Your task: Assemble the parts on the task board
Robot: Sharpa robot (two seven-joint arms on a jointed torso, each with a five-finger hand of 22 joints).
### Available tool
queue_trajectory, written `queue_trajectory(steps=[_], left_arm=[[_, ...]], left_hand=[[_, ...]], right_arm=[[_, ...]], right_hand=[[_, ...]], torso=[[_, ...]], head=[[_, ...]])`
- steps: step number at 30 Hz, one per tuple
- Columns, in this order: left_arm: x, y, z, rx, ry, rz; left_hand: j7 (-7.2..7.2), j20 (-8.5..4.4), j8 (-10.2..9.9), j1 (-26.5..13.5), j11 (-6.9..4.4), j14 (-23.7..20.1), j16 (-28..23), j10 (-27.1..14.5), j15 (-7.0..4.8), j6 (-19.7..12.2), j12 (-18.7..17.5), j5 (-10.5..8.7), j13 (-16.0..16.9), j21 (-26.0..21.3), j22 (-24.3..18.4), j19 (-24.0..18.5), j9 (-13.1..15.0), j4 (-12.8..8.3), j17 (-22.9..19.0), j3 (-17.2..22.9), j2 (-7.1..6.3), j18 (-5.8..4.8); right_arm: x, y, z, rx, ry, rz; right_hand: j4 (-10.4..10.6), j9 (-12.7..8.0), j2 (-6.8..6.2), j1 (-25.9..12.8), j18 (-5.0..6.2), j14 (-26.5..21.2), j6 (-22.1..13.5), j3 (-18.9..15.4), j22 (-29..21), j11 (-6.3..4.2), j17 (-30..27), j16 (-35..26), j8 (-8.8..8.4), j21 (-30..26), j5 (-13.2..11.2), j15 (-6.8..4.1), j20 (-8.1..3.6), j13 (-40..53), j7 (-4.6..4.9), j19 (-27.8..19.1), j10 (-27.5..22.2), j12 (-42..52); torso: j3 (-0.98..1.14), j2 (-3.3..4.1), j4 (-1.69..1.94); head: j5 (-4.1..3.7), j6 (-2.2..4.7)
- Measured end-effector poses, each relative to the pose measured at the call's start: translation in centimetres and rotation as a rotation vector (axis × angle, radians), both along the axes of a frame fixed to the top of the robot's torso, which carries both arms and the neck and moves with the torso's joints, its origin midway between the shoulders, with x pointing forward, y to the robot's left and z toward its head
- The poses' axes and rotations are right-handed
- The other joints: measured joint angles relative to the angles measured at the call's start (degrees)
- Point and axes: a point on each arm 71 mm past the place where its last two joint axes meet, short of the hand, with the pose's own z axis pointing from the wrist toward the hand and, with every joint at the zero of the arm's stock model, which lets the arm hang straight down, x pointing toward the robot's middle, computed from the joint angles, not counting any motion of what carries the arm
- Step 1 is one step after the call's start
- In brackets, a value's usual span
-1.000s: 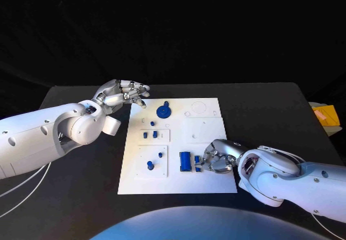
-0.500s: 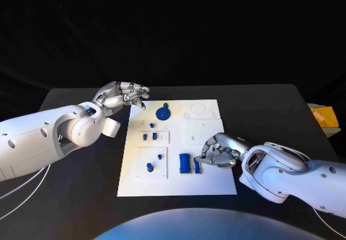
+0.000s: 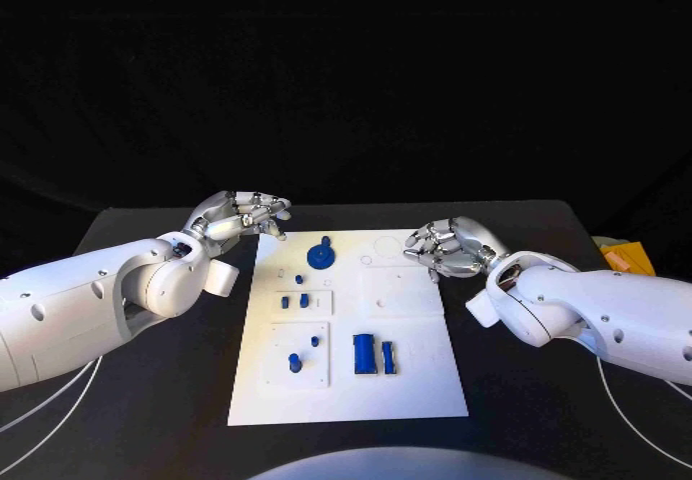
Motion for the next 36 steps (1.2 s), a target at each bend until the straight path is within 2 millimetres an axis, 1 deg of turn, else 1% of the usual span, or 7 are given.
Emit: queue_trajectory(steps=[8,11,15,20,23,29,36], left_arm=[[2.4,0.2,-2.1,-0.016,-0.023,0.123],[3.0,0.3,-2.6,-0.024,-0.030,0.162],[3.6,0.2,-3.2,-0.034,-0.035,0.207],[3.3,0.3,-3.2,-0.033,-0.031,0.207],[2.9,-0.3,-3.2,-0.041,-0.024,0.199],[1.4,-2.3,-2.7,-0.059,-0.020,0.195],[-1.6,-5.0,-1.9,-0.062,-0.009,0.235]], left_hand=[[0.08,4.27,-0.73,1.02,1.60,-6.05,-20.82,0.89,3.35,-2.03,-10.29,-0.25,-3.96,-15.86,-11.09,-5.91,0.21,1.31,-5.93,1.55,-0.05,0.00],[-0.59,6.45,-2.76,1.02,3.49,-10.63,-29.30,-1.67,5.56,-4.58,-15.45,-0.25,-4.07,-22.50,-16.20,-8.10,-1.06,1.02,-8.44,0.30,-0.05,0.00],[-1.13,6.27,-4.51,0.08,3.09,-14.12,-35.20,-5.86,6.40,-6.86,-19.45,-0.89,-4.19,-26.45,-20.04,-9.98,-2.32,0.48,-10.80,-2.64,0.80,-0.06],[-6.64,-2.38,-9.90,-14.29,-2.59,-36.82,-42.70,-32.98,0.88,-30.81,-22.84,-10.34,-6.08,-29.52,-28.03,-32.74,-8.79,-5.46,-15.67,-13.88,6.01,-5.44],[-8.52,-5.31,-11.71,-21.78,-4.52,-44.51,-45.07,-42.19,-1.08,-38.93,-23.87,-13.51,-6.71,-30.49,-30.66,-40.45,-10.96,-7.51,-17.27,-17.64,7.68,-6.71],[-10.39,-8.16,-13.37,-53.96,-6.43,-52.03,-47.37,-51.15,-2.92,-46.85,-24.81,-16.63,-7.33,-31.19,-33.24,-47.98,-13.12,-9.61,-18.82,-21.17,9.34,-8.42],[-11.08,-9.50,-14.03,-70.37,-7.25,-54.94,-48.14,-54.76,-3.81,-49.88,-25.09,-17.76,-7.53,-31.46,-34.25,-50.78,-13.97,-10.30,-19.44,-22.62,10.00,-8.51]], right_arm=[[5.7,-2.5,-1.4,0.203,0.057,-0.199],[6.7,-3.0,-1.7,0.241,0.061,-0.230],[7.4,-3.0,-2.1,0.285,0.070,-0.241],[7.1,-2.9,-2.0,0.292,0.072,-0.243],[6.6,-2.2,-2.0,0.309,0.078,-0.237],[4.8,0.8,-1.2,0.382,0.078,-0.211],[1.6,4.2,0.2,0.472,0.057,-0.214]], right_hand=[[-2.32,-6.26,-2.39,0.68,-0.01,-14.94,-0.15,8.92,-15.12,3.33,-18.55,-23.77,-6.09,-15.11,-3.98,4.72,4.87,-30.26,1.12,-10.85,-1.86,-20.06],[-3.78,-7.91,-2.36,-1.20,-0.01,-15.15,0.56,8.66,-21.37,3.96,-24.25,-31.38,-8.48,-16.72,-3.98,5.89,6.52,-38.06,1.34,-12.54,-0.85,-23.71],[-5.69,-9.83,-1.13,-3.36,-0.01,-16.39,0.26,6.57,-30.27,4.83,-29.69,-38.31,-11.42,-16.77,-4.35,7.12,7.50,-44.95,1.24,-17.01,-2.16,-27.12],[-11.16,-18.74,3.02,-18.03,-5.01,-42.44,-22.84,-6.07,-48.39,-0.70,-42.07,-46.68,-19.33,-18.81,-6.89,2.51,-0.27,-50.43,-4.64,-42.99,-30.13,-32.01],[-13.03,-21.69,4.44,-25.41,-6.75,-51.32,-30.74,-10.21,-54.20,-2.63,-46.07,-49.27,-21.90,-19.30,-7.69,0.91,-2.95,-52.02,-6.77,-51.67,-39.64,-33.53],[-14.91,-24.58,5.80,-57.52,-8.11,-59.95,-38.47,-14.21,-59.87,-4.54,-49.97,-51.83,-24.41,-19.82,-8.20,-0.63,-5.62,-53.58,-8.85,-60.13,-48.92,-34.91],[-15.57,-25.72,6.35,-73.65,-8.99,-63.28,-41.43,-15.66,-62.09,-5.34,-51.50,-52.49,-25.14,-20.01,-8.45,-1.31,-6.72,-54.16,-9.73,-63.37,-52.53,-35.47]], torso=[[0.03,-1.86,0.10],[0.17,-2.39,0.10],[0.49,-3.02,0.10],[0.46,-3.14,0.15],[0.46,-3.70,0.29],[0.49,-5.10,0.65],[0.49,-5.56,0.74]], head=[[0.05,4.92],[0.29,6.04],[0.81,7.84],[0.88,7.84],[1.30,8.49],[2.04,9.76],[2.14,9.98]])
